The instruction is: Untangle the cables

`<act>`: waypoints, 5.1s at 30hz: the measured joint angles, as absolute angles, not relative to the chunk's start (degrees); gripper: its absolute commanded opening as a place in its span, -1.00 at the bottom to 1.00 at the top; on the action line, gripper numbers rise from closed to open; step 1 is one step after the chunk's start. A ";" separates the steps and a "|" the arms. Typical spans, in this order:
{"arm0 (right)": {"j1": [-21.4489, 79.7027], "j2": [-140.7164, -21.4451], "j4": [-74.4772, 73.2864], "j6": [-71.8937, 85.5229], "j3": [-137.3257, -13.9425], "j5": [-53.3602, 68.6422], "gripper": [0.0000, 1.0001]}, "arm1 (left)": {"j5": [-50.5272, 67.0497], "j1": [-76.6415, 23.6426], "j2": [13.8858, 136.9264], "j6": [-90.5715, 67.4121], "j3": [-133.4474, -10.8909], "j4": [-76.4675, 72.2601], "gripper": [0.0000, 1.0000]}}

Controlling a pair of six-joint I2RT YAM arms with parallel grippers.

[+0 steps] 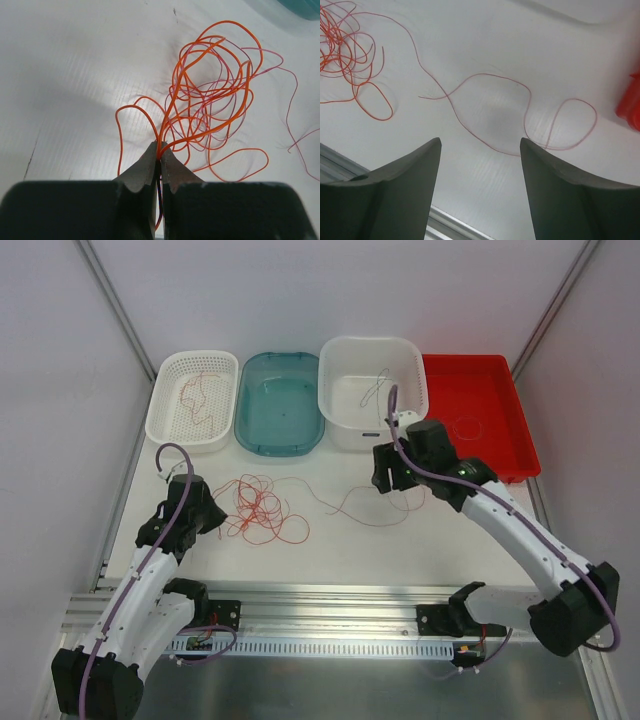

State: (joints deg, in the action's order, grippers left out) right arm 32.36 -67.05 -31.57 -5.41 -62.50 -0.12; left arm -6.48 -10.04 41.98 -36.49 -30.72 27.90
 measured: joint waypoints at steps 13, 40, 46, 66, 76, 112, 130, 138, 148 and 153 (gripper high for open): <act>40.10 -99.53 -9.72 -6.33 -68.64 8.69 0.19 | -4.84 -10.04 42.54 -35.48 -30.72 27.90 -1.00; 43.99 -111.26 -6.55 -8.12 -76.03 10.24 -0.99 | -4.62 -10.04 41.85 -35.44 -30.72 27.90 -1.00; 42.85 -90.98 -12.32 -10.22 -76.60 8.47 -0.99 | -5.45 -10.04 40.77 -35.64 -30.70 27.97 -1.00; 26.59 -52.16 -15.79 -6.42 -78.48 13.91 -0.99 | -11.57 -10.04 39.55 -37.04 -30.72 31.18 -1.00; 25.34 -46.46 -17.23 -6.96 -80.34 11.57 -0.99 | -18.90 -10.02 40.84 -35.00 -35.75 34.09 -1.00; 41.08 -87.99 -21.19 -4.08 -48.49 1.76 0.22 | -9.13 -10.00 42.00 -19.99 -38.37 30.39 -0.67; 45.50 -90.96 -21.74 -5.21 -50.04 -2.83 -0.09 | -8.97 -10.00 41.93 -19.88 -38.28 30.22 -0.64; 47.33 -91.79 -22.04 -5.37 -50.81 -5.17 -0.96 | -8.97 -10.00 41.93 -19.88 -38.28 30.22 -0.63; 48.31 -92.03 -22.63 -4.32 -51.44 -7.94 -0.99 | -8.97 -10.00 41.93 -19.88 -38.28 30.20 -0.64; 47.42 -88.79 -24.27 -3.97 -51.77 -10.92 -0.99 | -8.97 -10.00 41.93 -19.86 -38.28 30.20 -0.64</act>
State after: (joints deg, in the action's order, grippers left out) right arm 47.42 -88.79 -24.27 -3.97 -51.77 -10.92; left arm -8.97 -10.00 41.93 -19.86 -38.28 30.20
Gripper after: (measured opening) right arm 0.016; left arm 0.181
